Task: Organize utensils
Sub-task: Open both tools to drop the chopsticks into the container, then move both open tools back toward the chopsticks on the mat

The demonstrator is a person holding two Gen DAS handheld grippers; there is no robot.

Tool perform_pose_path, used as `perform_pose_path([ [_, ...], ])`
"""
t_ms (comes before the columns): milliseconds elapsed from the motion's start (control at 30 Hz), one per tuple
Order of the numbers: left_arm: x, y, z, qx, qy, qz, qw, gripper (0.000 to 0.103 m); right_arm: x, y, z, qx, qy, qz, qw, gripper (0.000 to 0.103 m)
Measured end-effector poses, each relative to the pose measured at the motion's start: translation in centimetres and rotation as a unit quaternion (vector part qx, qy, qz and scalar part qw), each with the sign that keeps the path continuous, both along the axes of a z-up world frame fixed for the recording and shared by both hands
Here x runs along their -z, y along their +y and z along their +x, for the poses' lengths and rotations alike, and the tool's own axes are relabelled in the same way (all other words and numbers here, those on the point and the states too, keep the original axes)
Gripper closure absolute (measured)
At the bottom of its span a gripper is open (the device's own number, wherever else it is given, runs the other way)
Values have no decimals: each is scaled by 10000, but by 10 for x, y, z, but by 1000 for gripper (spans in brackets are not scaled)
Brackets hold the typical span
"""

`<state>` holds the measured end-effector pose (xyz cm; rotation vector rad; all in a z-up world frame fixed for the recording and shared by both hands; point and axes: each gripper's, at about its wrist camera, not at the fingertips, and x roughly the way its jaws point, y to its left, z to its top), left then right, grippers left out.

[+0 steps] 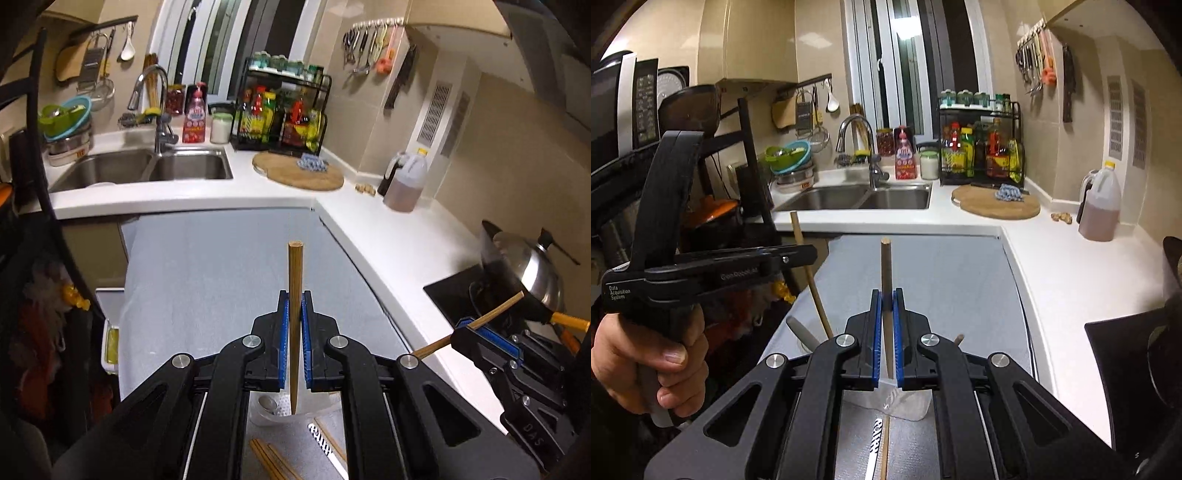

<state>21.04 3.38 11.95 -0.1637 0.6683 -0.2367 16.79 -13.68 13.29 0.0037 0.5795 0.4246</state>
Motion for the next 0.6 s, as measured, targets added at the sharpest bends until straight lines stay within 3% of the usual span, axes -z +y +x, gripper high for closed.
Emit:
perform_pose_path([
  [233, 23, -8, 6, 76, 278, 211, 9994, 96, 23, 9, 6, -69, 297, -249, 9992, 95],
  [267, 24, -8, 7, 76, 307, 239, 9992, 96, 24, 9, 5, -37, 316, -283, 9991, 90],
  [300, 23, -7, 6, 38, 289, 307, 9991, 91, 24, 9, 4, 24, 307, -321, 9990, 82],
  [333, 21, -7, 4, -14, 241, 400, 9989, 74, 22, 8, 3, 79, 260, -364, 9990, 78],
  [400, 12, -6, -4, -94, 20, 534, 9985, 53, 18, 5, -1, 183, 165, -441, 9987, 71],
  [600, -14, -3, -34, -322, -446, 792, 9953, 51, -1, -17, -18, 483, -83, -313, 9983, 70],
])
